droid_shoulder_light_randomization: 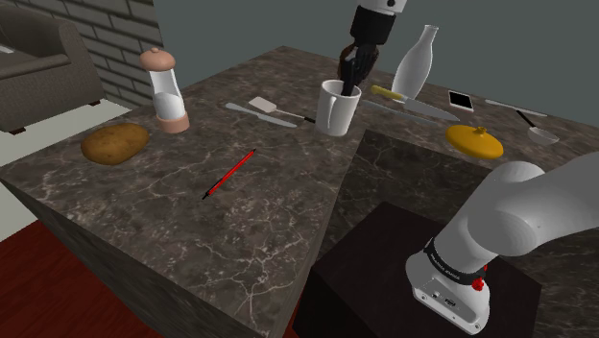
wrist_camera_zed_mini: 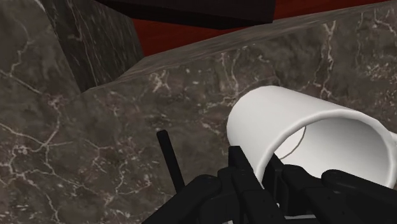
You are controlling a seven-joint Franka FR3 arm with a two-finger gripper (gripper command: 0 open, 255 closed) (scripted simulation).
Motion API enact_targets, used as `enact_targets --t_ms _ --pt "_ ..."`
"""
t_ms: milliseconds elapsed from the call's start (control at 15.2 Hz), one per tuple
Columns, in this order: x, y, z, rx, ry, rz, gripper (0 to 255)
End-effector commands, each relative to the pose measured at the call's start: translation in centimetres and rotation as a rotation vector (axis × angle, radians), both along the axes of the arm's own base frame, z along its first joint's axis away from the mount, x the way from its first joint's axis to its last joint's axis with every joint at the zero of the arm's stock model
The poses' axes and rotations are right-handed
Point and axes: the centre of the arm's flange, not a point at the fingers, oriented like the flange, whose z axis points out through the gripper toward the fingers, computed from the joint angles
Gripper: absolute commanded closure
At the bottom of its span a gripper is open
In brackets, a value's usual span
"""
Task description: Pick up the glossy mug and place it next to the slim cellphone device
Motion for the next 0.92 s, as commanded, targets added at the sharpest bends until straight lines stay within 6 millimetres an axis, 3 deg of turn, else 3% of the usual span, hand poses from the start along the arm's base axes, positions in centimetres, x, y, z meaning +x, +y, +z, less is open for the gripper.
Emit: enact_targets --t_ms 0,858 --pt "0.0 -0.1 1.2 0.000 0.000 0.000 255" --pt "0.0 -0.1 8.1 0.000 0.000 0.000 255"
